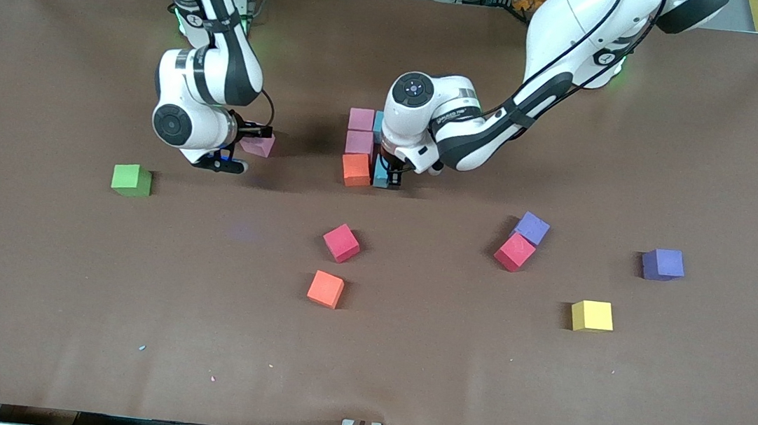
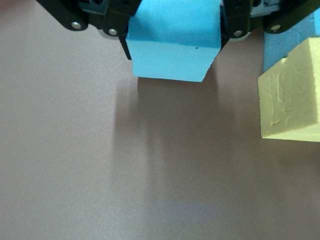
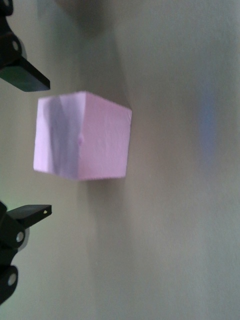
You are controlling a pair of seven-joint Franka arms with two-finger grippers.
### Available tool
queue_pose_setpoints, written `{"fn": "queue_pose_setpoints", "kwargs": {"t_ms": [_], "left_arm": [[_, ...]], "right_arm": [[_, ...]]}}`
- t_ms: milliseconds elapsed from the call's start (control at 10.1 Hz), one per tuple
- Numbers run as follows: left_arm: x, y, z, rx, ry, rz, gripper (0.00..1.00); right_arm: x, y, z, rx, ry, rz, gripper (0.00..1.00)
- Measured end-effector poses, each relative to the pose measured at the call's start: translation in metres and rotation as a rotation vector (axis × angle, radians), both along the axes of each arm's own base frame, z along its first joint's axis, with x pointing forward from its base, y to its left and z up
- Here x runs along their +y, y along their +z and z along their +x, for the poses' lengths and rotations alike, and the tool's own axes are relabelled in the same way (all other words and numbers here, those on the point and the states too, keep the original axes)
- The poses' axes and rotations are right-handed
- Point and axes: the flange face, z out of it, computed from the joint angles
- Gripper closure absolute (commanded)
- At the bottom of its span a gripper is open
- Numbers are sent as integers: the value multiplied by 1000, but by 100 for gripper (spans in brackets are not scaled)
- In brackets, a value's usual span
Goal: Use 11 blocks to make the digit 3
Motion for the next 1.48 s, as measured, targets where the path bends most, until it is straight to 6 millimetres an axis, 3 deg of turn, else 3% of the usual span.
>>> {"fn": "queue_pose_setpoints", "kwargs": {"t_ms": [197, 690, 986, 1282, 1479], "left_arm": [[1, -1, 1, 2, 10, 1, 77], [0, -2, 0, 4, 21, 1, 77], [-1, -4, -2, 10, 20, 3, 77], [-4, -10, -4, 17, 18, 4, 77], [-8, -10, -2, 8, 17, 2, 77]], "right_arm": [[10, 0, -2, -18, 0, -9, 0], [5, -17, 5, -65, -17, -45, 0], [12, -22, 0, -55, -20, -45, 29], [20, -25, -2, -63, -14, -44, 73], [22, -23, 0, -69, -13, -40, 80]]}}
